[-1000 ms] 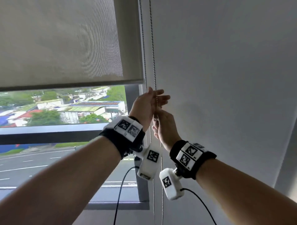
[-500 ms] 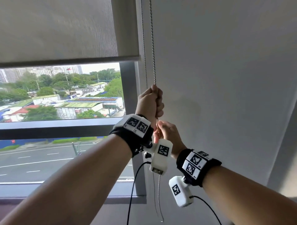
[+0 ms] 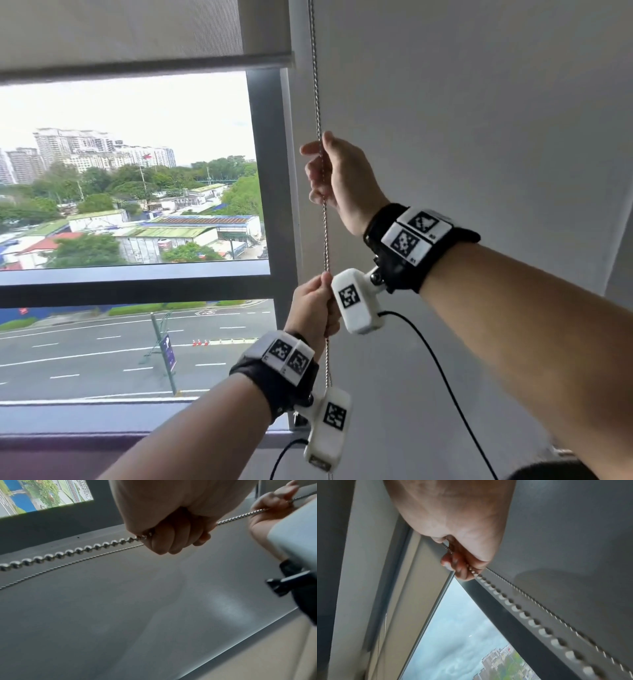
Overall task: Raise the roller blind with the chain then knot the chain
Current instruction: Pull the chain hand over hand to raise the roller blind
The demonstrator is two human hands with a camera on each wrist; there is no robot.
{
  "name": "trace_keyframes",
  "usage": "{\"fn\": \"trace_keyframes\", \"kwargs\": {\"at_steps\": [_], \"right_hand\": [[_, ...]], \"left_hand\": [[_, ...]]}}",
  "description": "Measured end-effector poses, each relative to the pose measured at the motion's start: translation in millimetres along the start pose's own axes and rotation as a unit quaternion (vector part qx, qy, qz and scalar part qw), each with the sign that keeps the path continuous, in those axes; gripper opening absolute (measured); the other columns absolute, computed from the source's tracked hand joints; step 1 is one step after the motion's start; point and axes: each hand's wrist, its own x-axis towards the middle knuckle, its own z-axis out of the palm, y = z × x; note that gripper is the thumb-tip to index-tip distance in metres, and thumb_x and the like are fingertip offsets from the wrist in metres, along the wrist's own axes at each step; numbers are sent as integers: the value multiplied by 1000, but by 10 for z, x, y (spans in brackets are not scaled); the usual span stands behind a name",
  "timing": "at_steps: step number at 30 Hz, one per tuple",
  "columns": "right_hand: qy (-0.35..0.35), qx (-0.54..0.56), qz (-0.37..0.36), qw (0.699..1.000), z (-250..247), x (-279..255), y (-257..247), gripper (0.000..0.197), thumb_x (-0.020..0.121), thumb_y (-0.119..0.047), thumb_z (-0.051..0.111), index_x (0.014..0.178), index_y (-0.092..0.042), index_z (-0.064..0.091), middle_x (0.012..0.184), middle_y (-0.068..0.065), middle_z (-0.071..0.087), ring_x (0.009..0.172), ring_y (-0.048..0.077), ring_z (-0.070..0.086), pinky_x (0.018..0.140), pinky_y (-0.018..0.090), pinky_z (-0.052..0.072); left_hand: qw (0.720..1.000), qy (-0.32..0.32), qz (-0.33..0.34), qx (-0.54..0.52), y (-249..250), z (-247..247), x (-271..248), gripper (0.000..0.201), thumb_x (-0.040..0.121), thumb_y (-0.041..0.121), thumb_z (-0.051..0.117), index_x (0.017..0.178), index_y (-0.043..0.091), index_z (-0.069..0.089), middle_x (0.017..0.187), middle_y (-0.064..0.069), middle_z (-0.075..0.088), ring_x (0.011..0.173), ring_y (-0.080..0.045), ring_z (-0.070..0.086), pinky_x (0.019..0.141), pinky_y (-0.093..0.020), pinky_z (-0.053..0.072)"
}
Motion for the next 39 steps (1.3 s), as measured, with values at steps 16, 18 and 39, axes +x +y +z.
{"fn": "trace_keyframes", "kwargs": {"at_steps": [16,18,39], "right_hand": [[58,-19,-16,998,3,-318,462,39,102,-30,32,65,-18,34,53,0,27,37,7,22,39,18,23],[65,-50,-26,996,-36,-423,658,41,98,-35,34,61,-18,36,48,-5,33,38,8,28,45,21,26],[-15,-43,45,998,-284,-997,1234,23,82,-41,51,76,-19,56,60,1,52,56,18,47,54,34,42]], "left_hand": [[999,-29,42,16,367,-178,77,40,98,30,32,102,4,61,95,-13,66,90,-25,61,92,-40,44],[996,-50,70,2,563,-142,136,43,98,31,30,99,0,61,94,-19,60,85,-27,58,83,-36,46],[990,-42,98,-95,689,199,214,43,96,38,39,60,15,41,41,8,28,31,-6,18,37,-14,11]]}}
